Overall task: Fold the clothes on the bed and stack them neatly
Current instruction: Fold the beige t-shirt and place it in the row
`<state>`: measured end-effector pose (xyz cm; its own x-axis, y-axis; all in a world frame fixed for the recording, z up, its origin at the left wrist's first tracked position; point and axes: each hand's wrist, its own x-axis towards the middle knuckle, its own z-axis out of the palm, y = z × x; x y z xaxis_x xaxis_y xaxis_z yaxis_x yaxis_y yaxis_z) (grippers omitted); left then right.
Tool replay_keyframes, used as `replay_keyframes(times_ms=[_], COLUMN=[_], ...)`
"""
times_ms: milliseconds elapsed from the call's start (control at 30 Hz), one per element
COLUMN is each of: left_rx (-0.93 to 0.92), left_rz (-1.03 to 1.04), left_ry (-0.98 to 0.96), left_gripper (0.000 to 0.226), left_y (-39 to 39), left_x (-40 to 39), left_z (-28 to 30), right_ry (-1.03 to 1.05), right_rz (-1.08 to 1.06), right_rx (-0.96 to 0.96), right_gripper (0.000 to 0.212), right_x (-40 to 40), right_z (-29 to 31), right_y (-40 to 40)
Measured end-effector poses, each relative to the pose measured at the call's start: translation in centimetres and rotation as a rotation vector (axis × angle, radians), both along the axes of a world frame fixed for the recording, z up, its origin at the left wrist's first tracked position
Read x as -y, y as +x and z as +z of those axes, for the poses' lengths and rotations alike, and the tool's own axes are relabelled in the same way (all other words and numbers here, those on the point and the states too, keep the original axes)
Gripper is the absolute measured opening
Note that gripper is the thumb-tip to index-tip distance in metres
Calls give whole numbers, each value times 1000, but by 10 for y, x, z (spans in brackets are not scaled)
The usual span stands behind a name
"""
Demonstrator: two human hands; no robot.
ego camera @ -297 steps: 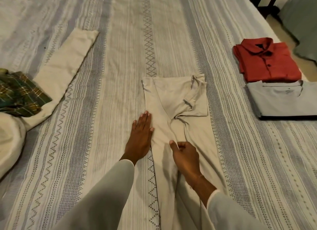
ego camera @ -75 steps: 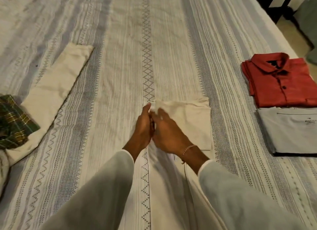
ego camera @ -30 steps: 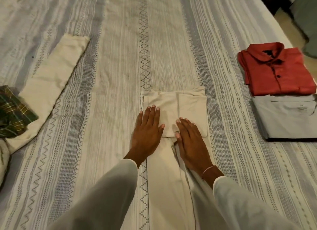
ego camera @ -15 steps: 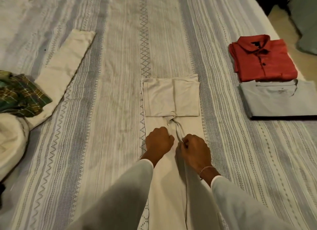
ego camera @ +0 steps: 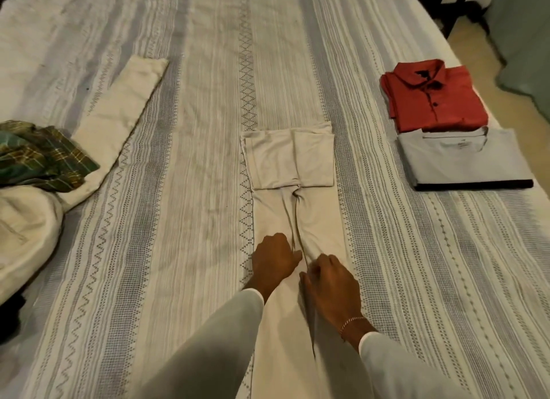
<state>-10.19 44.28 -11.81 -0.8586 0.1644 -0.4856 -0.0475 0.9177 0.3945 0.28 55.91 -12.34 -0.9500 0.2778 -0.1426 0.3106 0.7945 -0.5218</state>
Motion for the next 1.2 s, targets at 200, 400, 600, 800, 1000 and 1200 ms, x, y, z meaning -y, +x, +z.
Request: replay_keyframes(times_ms=[200,400,600,800,1000,1200], left_rx=[-93,-31,33,79,192,178], left_rz=[-74,38,-53,-43,7,-35], left_ry=[-92,89,2,-27,67,32], left_gripper=[27,26,41,37,31,37], left_y=[58,63,122,177,200,226], left_x=[-2,-7,16,25,33,43], left_z=[3,8,3,10,6,9], right_ry=[47,42,3,-52,-27,-118], right_rz=[-52,14,21,42,-61,108], right_rx=[88,45,62,181,148,216], right_gripper=[19,20,29,17,19,29], right_x=[7,12,20,35,44,42], right_z=[1,3,4,10,14,10], right_y=[31,42,108,149,175,195])
